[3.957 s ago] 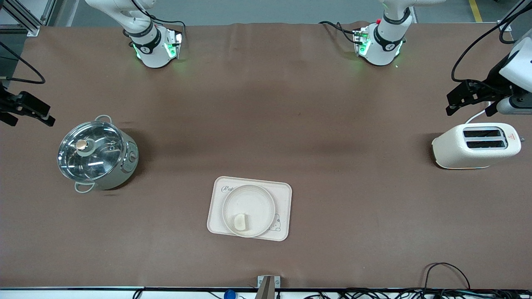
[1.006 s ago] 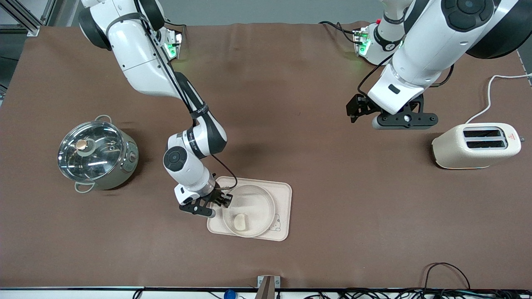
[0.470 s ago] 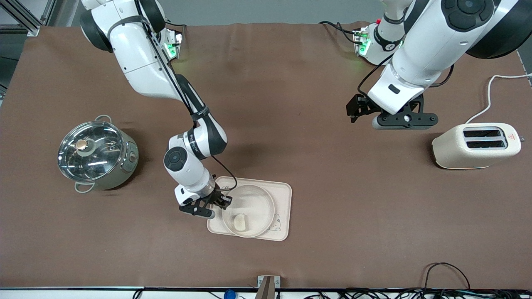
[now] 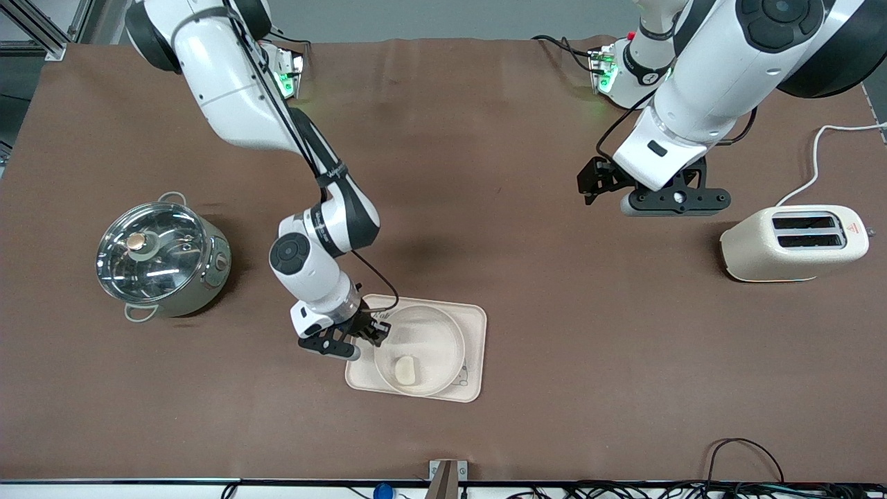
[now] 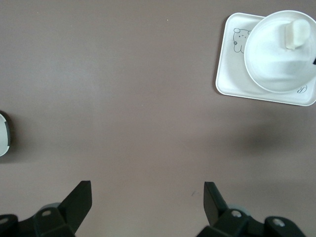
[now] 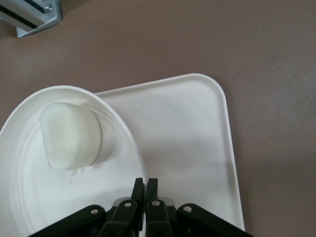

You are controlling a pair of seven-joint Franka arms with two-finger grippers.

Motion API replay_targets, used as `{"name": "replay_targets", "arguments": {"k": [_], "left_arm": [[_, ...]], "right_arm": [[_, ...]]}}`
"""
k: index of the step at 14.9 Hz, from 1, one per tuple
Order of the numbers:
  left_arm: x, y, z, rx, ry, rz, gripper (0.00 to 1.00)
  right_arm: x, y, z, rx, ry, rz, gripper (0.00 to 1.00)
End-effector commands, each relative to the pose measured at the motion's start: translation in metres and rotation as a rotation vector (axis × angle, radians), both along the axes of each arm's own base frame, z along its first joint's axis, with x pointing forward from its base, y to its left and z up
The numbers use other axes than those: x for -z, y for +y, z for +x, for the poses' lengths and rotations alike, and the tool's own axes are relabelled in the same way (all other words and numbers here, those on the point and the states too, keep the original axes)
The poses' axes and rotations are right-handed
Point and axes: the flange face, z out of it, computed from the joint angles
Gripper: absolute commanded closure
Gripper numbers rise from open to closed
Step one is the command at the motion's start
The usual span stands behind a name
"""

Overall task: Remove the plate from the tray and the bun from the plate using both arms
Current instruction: 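Lower the right gripper and grasp the white plate's rim, then lift the plate off the tray, set it beside, open the right gripper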

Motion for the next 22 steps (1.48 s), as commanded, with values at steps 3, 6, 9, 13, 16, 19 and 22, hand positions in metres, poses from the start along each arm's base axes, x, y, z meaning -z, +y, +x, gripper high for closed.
{"name": "replay_targets", "arguments": {"k": [3,6,9,13,16,19,22], "left_arm": [[-0.004,0.001,0.0,0.01,-0.008,0.012,0.0],[-0.004,0.0,-0.001,0.011,-0.006,0.01,0.0],[-0.003,0.001,-0.002,0.01,0.002,0.011,0.0],[-0.006,0.005,-0.002,0.001,0.001,0.013,0.0],[-0.007,0.001,-0.005,-0.027,0.004,0.012,0.0],[0.005,-0.006,-0.011,-0.059,0.057,0.034,0.0],[0.055,-0.059,-0.002,-0.113,0.061,-0.009,0.0]], "right_arm": [[-0.019,0.009,-0.096,-0.031,0.023,-0.004,1.0],[0.016,0.017,-0.158,-0.02,-0.043,0.013,1.0],[0.047,0.024,-0.212,-0.031,-0.057,0.014,1.0],[0.048,0.018,-0.256,-0.066,-0.033,0.004,1.0],[0.046,0.02,-0.265,-0.038,-0.015,0.012,0.79],[0.039,0.028,-0.27,-0.009,-0.008,0.032,0.0],[-0.002,0.027,-0.262,0.023,0.016,0.051,0.0]]}}
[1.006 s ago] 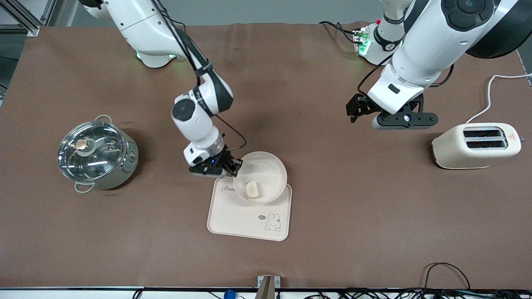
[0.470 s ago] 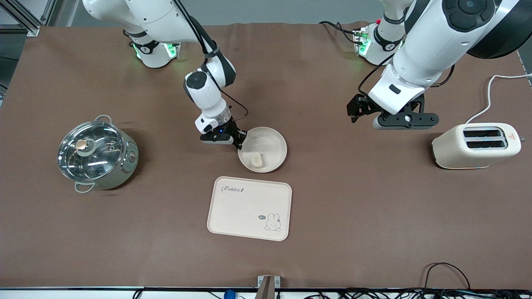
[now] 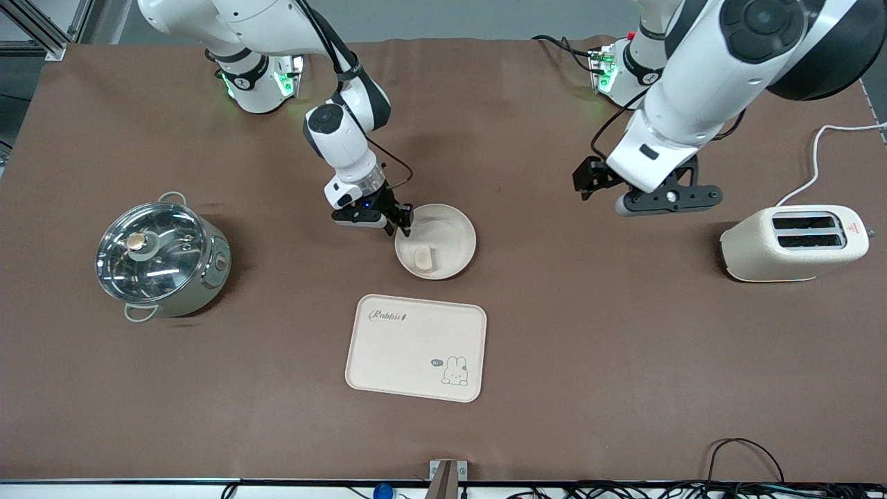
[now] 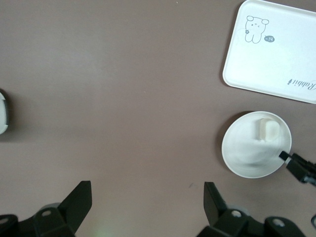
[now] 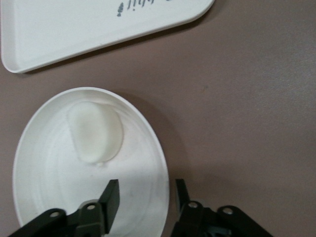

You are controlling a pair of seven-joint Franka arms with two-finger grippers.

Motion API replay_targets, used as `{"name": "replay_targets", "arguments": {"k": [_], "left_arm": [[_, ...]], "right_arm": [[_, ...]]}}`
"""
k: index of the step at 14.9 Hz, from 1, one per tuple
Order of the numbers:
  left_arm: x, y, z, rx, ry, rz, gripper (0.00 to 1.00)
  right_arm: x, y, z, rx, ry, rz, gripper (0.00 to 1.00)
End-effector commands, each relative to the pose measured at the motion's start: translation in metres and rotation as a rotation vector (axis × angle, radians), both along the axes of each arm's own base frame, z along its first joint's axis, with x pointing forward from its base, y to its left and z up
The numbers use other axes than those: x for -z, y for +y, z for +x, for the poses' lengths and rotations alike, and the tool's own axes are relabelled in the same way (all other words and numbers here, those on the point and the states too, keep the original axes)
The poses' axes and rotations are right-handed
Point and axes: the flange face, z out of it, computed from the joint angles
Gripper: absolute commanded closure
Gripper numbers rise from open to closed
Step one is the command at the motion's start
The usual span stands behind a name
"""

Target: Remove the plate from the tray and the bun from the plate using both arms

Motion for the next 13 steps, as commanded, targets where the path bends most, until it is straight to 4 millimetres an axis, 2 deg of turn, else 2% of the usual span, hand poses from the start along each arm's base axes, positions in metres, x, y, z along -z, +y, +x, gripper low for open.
{"name": "replay_targets", "arguments": {"k": [1,3,5,6,9,11,13], "left_arm": [[0.052,-0.069,0.002,-0.07,-0.003,-0.038,0.0],[0.088,-0.12,-0.005,-0.066,-0.033,-0.06,0.0],[0.127,-0.144,0.0,-0.025,-0.074,-0.046,0.0],[0.153,-0.155,0.004,-0.016,-0.073,-0.06,0.0],[0.205,-0.205,-0.011,0.039,-0.103,-0.142,0.0],[0.251,-0.235,-0.026,0.03,-0.121,-0.157,0.01],[0.291,-0.252,-0.036,0.0,-0.163,-0.158,0.01]], "right_arm": [[-0.059,-0.016,0.003,0.035,0.073,-0.005,0.0],[-0.108,-0.059,0.023,0.002,0.145,-0.054,0.0],[-0.154,-0.13,0.051,-0.08,0.188,-0.095,0.0],[-0.179,-0.163,0.068,-0.1,0.197,-0.098,0.0],[-0.252,-0.263,0.115,-0.108,0.224,-0.134,0.0],[-0.301,-0.316,0.13,-0.102,0.217,-0.192,0.0],[-0.352,-0.356,0.138,-0.066,0.198,-0.193,0.0]]}}
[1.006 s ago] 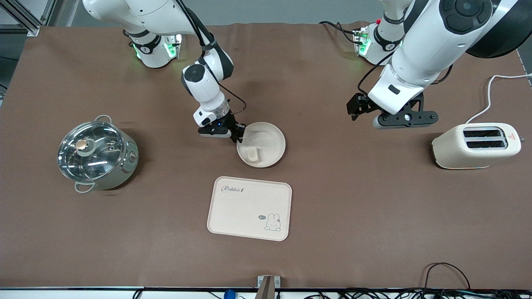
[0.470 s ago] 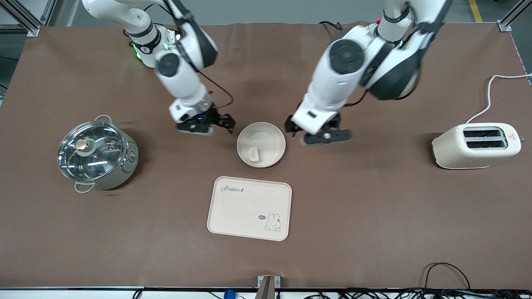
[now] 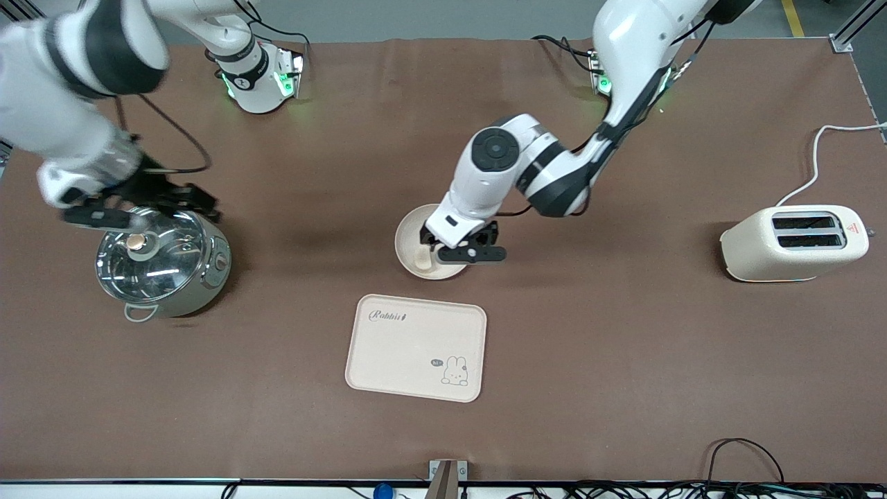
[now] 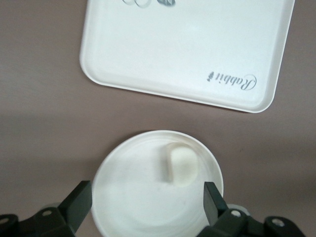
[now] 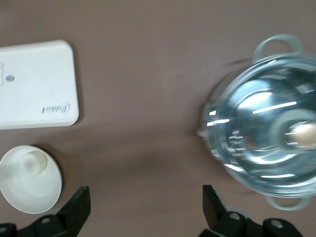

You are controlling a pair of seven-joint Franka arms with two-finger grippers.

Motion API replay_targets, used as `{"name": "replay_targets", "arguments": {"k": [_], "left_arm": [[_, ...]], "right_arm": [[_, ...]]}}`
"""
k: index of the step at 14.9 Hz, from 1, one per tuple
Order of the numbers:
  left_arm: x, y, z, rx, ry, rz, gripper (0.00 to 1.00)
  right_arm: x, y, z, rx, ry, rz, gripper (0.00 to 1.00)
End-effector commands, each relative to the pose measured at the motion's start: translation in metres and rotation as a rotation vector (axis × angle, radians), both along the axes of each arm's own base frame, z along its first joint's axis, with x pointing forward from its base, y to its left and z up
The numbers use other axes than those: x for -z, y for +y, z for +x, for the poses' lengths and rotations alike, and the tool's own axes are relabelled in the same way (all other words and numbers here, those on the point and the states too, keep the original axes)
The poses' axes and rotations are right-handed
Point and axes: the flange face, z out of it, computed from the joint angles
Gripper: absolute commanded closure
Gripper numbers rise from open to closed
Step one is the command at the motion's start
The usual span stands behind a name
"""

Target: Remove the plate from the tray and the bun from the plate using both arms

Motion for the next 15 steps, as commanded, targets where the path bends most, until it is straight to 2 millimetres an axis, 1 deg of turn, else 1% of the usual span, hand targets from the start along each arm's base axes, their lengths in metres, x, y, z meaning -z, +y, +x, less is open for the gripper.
{"name": "replay_targets", "arguments": {"k": [1,2,3,4,5,6,7,8,9,10,11,14,15], "left_arm": [[0.048,-0.026,-0.011,-0.021,-0.051,-0.005,0.01],[0.065,-0.029,-0.016,-0.016,-0.05,0.002,0.02],[0.076,-0.035,-0.023,0.002,-0.053,0.002,0.02],[0.083,-0.038,-0.027,0.01,-0.05,0.003,0.02],[0.086,-0.038,-0.028,0.011,-0.047,0.002,0.02],[0.089,-0.039,-0.029,0.01,-0.043,0.003,0.02],[0.09,-0.042,-0.033,0.001,-0.039,0.002,0.02],[0.096,-0.045,-0.037,-0.025,-0.029,0.004,0.03],[0.099,-0.048,-0.039,-0.043,-0.025,0.001,0.07],[0.101,-0.05,-0.037,-0.051,-0.031,-0.011,0.11],[0.103,-0.05,-0.036,-0.056,-0.03,-0.013,0.18],[0.1,-0.051,-0.031,-0.064,-0.035,-0.025,0.45],[0.1,-0.051,-0.031,-0.066,-0.035,-0.025,0.55]], "right_arm": [[-0.062,-0.035,0.013,0.004,-0.027,-0.027,0.0],[-0.083,-0.048,0.013,0.011,-0.044,-0.033,0.0],[-0.098,-0.058,0.01,0.003,-0.048,-0.047,0.0],[-0.113,-0.064,0.01,-0.024,-0.066,-0.083,0.0],[-0.124,-0.069,0.009,-0.058,-0.076,-0.136,0.0],[-0.127,-0.07,0.009,-0.1,-0.081,-0.163,0.0],[-0.131,-0.065,0.008,-0.138,-0.079,-0.172,0.0],[-0.134,-0.065,0.007,-0.154,-0.069,-0.172,0.0],[-0.134,-0.065,0.008,-0.176,-0.064,-0.173,0.0],[-0.134,-0.065,0.008,-0.195,-0.065,-0.175,0.0],[-0.134,-0.067,0.006,-0.202,-0.058,-0.176,0.0],[-0.134,-0.075,0.002,-0.204,-0.022,-0.178,0.0],[-0.133,-0.084,0.001,-0.204,-0.019,-0.179,0.0]]}}
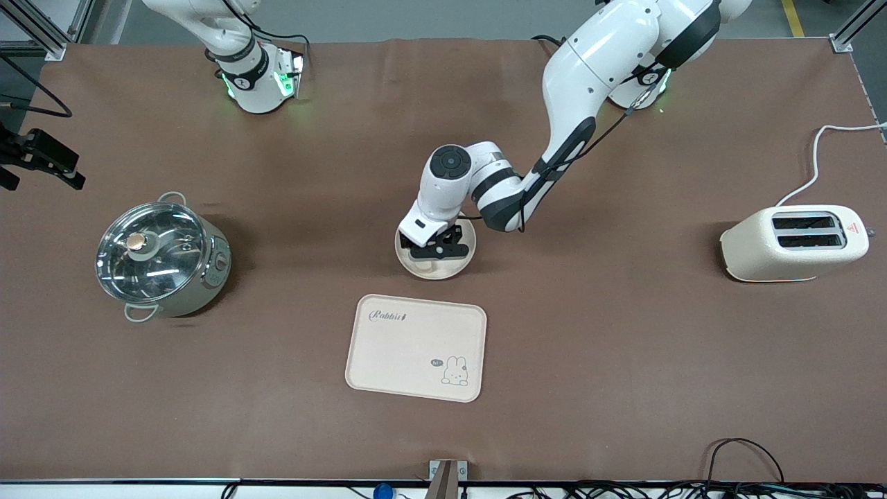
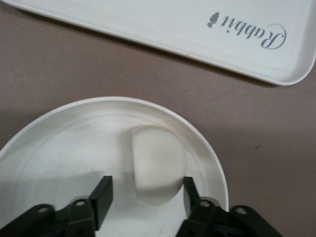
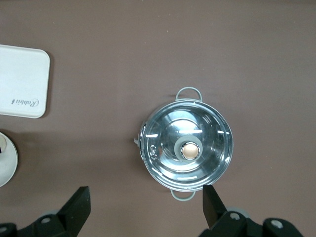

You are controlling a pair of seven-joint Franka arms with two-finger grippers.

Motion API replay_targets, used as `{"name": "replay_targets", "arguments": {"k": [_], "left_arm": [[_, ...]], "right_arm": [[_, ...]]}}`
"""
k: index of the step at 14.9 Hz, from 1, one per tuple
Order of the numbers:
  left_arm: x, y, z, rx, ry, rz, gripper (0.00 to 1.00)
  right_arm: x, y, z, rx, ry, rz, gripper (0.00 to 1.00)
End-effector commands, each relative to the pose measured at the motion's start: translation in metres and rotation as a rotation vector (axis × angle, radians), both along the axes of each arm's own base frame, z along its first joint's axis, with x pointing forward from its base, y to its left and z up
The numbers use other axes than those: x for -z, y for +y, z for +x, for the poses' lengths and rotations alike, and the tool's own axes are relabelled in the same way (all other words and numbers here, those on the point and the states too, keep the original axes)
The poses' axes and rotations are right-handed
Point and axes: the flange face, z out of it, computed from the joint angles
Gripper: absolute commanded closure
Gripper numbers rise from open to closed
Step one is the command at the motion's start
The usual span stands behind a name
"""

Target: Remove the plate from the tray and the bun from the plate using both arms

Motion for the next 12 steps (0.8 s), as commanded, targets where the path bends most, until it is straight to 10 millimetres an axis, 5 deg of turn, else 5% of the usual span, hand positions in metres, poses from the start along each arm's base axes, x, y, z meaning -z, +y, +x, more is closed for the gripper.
{"name": "replay_targets", "arguments": {"k": [1,2,8,12], "left_arm": [[-0.001,-0.004,0.007,-0.016,-0.025,-0.011,0.67],[-0.002,-0.005,0.006,-0.016,-0.025,-0.015,0.78],[-0.014,-0.006,0.01,-0.038,-0.043,-0.037,1.0],[-0.083,0.06,0.069,0.017,-0.052,0.075,1.0]], "right_arm": [[-0.005,-0.02,-0.001,-0.016,0.014,-0.02,0.0],[-0.005,-0.024,-0.002,-0.025,0.014,-0.022,0.0],[-0.002,-0.027,-0.004,-0.018,0.037,-0.018,0.0],[-0.003,-0.025,-0.004,-0.021,0.033,-0.015,0.0]]}}
